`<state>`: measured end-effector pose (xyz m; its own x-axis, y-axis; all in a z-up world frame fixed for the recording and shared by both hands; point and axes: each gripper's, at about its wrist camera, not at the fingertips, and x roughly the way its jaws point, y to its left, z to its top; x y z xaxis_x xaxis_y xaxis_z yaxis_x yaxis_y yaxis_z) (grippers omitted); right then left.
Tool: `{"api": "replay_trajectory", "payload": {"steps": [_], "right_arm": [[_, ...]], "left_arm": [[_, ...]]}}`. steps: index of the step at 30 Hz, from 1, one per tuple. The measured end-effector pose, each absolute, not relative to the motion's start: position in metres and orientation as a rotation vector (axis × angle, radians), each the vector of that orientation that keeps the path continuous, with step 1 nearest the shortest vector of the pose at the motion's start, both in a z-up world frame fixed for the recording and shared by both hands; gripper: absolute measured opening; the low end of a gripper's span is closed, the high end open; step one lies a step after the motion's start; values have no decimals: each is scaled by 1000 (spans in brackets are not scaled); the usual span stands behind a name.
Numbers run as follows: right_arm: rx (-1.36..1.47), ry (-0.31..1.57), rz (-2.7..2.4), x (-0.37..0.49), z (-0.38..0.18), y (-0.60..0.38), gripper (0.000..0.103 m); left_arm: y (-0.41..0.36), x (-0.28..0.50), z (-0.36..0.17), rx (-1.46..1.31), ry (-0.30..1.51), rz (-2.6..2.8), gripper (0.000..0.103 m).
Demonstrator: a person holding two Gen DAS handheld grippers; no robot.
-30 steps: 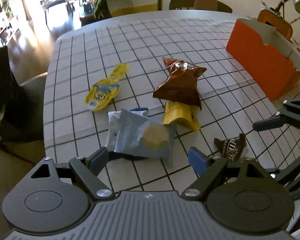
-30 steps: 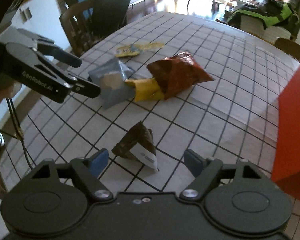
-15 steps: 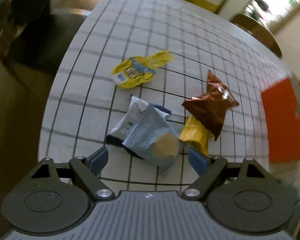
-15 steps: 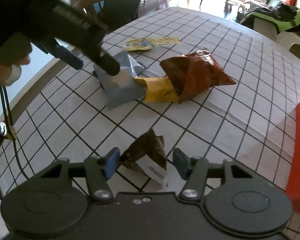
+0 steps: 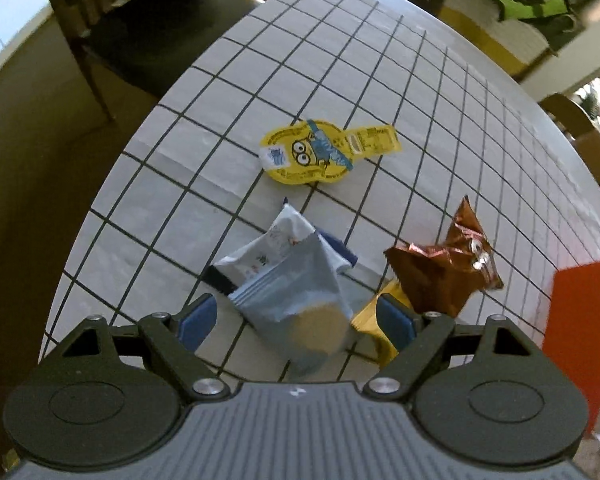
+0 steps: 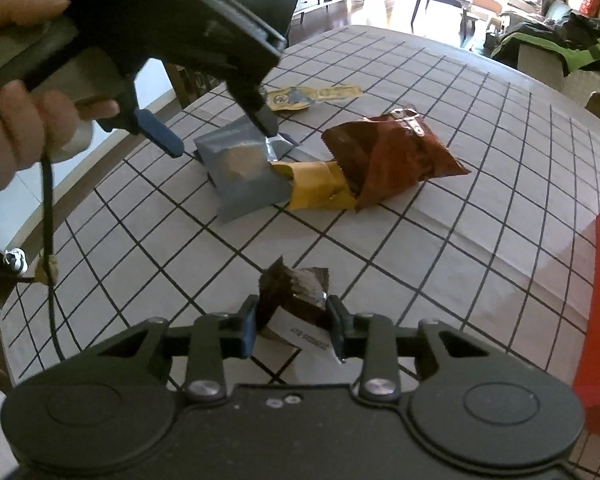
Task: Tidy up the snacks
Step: 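Grasp the dark white-labelled packet with the right gripper while the left gripper grasps the silver-blue packet, then lift both packets and carry them over the box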
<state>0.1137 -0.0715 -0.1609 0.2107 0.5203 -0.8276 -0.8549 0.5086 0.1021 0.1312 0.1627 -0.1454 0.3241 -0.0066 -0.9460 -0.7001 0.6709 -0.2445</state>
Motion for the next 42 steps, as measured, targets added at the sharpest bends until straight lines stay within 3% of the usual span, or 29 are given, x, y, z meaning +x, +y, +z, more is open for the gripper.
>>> {"api": "replay_trajectory", "payload": {"steps": [6, 13, 21, 42], "right_arm": [[-401, 948, 993, 117, -160, -85, 34], [-370, 948, 996, 120, -156, -100, 34], [-348, 946, 976, 122, -155, -114, 33], [-150, 930, 848, 112, -126, -160, 33]], "left_arm": [[151, 142, -155, -697, 1189, 606, 86], [147, 145, -167, -680, 1219, 677, 67], [138, 132, -164, -677, 1207, 677, 51], [126, 70, -153, -744, 1155, 474, 27]]}}
